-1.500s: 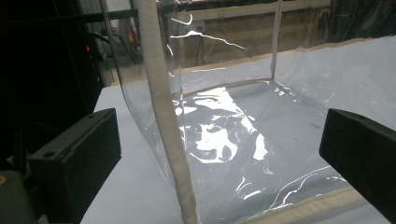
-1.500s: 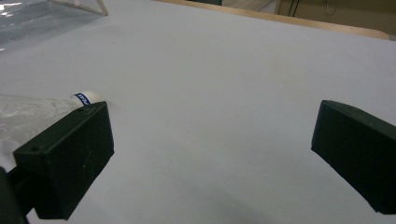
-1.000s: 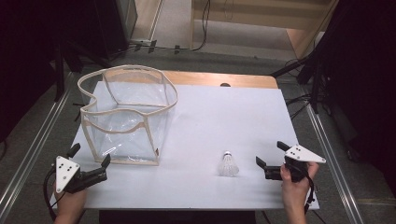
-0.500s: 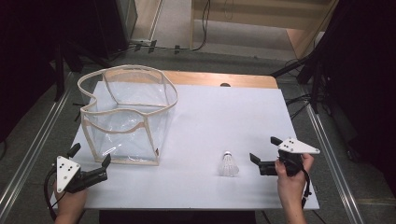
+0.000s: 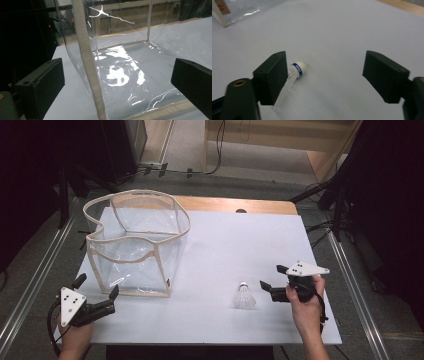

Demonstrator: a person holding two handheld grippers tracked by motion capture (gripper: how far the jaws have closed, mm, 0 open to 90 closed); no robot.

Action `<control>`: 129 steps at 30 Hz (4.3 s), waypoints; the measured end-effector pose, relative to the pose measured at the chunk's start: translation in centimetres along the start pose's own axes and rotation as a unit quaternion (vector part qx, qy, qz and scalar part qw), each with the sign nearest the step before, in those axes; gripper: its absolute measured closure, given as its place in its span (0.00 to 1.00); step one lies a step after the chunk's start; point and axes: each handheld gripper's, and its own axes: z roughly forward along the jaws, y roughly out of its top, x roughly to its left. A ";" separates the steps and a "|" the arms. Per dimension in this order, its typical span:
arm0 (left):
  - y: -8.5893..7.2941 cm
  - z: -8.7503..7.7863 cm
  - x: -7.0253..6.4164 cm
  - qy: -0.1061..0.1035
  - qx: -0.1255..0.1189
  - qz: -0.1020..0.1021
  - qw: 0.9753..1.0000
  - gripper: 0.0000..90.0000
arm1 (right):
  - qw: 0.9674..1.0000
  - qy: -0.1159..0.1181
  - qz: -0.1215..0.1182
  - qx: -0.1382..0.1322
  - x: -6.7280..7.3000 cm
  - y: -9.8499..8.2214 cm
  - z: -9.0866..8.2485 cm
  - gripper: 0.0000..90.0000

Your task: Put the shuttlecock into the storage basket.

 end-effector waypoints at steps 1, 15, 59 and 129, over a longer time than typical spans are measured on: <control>0.0 0.0 0.0 0.000 0.000 0.000 1.000 0.00 | 1.000 0.000 0.000 0.000 0.0 0.0 0.0 0.23; 0.0 0.0 -0.1 0.002 0.003 0.003 1.000 0.00 | 0.994 0.040 -0.031 0.098 0.4 -0.8 1.5 0.68; 0.0 0.0 -0.1 -0.001 0.002 0.006 1.000 0.00 | 0.974 0.142 -0.111 0.133 5.2 3.4 10.3 0.97; 0.0 0.0 0.0 -0.001 0.003 0.002 1.000 0.00 | 0.981 -0.001 0.012 0.193 0.8 6.8 13.5 0.19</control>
